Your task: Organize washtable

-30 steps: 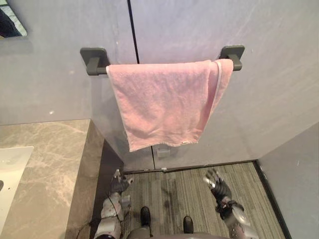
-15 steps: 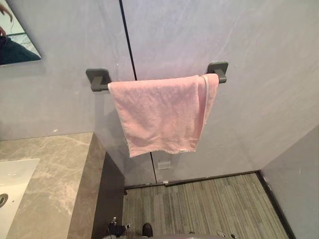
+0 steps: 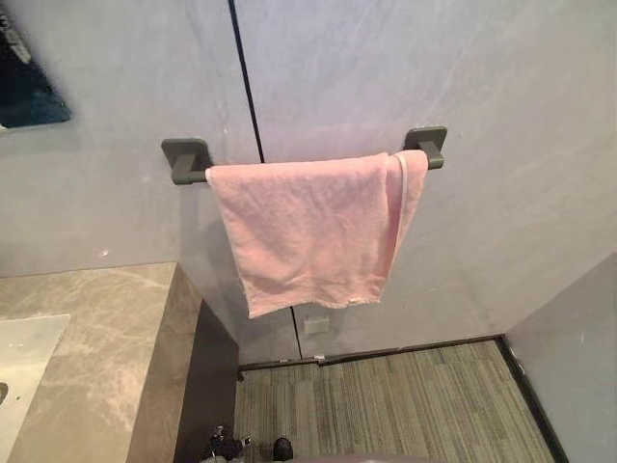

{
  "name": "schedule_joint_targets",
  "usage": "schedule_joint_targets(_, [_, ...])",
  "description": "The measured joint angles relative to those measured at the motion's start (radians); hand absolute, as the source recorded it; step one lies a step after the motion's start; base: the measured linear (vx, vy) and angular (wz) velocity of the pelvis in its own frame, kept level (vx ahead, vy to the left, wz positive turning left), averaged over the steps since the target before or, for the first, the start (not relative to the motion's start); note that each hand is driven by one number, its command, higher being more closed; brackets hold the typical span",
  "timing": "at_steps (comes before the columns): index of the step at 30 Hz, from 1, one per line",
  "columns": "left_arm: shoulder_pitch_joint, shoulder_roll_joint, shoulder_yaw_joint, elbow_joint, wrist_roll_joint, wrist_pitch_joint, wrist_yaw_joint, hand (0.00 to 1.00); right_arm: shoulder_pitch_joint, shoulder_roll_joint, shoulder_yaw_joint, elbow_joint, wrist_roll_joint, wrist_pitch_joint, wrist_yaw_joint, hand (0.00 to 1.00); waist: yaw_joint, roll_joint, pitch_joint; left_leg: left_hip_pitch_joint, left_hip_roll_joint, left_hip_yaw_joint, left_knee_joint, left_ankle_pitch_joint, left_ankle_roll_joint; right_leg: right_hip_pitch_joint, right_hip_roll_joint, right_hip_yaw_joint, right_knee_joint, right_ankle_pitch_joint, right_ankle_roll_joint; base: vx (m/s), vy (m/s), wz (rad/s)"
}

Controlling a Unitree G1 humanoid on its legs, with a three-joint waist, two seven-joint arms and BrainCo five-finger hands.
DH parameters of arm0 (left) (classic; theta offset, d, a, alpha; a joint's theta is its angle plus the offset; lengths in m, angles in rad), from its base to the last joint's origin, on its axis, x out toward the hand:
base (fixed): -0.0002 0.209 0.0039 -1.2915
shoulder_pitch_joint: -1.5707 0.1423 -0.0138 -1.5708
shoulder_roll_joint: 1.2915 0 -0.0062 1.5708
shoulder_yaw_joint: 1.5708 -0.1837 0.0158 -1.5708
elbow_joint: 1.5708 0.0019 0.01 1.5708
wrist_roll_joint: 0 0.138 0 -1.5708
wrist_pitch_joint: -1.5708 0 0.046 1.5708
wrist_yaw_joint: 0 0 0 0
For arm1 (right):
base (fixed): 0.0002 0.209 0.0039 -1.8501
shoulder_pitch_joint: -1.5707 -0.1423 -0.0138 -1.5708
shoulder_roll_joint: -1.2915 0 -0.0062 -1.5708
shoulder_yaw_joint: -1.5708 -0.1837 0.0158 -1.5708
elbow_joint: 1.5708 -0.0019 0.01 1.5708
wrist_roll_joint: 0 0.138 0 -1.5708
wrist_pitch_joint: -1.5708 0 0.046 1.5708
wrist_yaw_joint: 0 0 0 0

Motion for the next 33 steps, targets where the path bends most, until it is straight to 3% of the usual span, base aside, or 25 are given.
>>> schedule_joint_targets(11, [-0.017, 0.000, -0.016, 0.021, 0.009, 0.014, -0.002, 0.00, -0.019, 0.002, 0.002, -0.002, -0.079, 0.004, -0.003, 0.00, -0.007, -0.005, 0.003, 0.014, -0.001, 0.020, 0.000, -0.012, 0.000, 0.005, -0.003, 0.015, -0.002, -0.002, 0.000, 0.02, -0.001, -0.05])
schedule_joint_targets(33, [-0.025, 0.005, -0.051, 0.021, 0.009, 0.012, -0.002, 0.00, -0.026, 0.001, 0.029, -0.010, -0.113, 0.008, -0.017, 0.00, -0.007, -0.014, 0.017, 0.022, -0.007, 0.038, 0.000, -0.020, 0.007, 0.007, -0.010, 0.029, -0.001, -0.004, 0.003, 0.01, 0.000, -0.02])
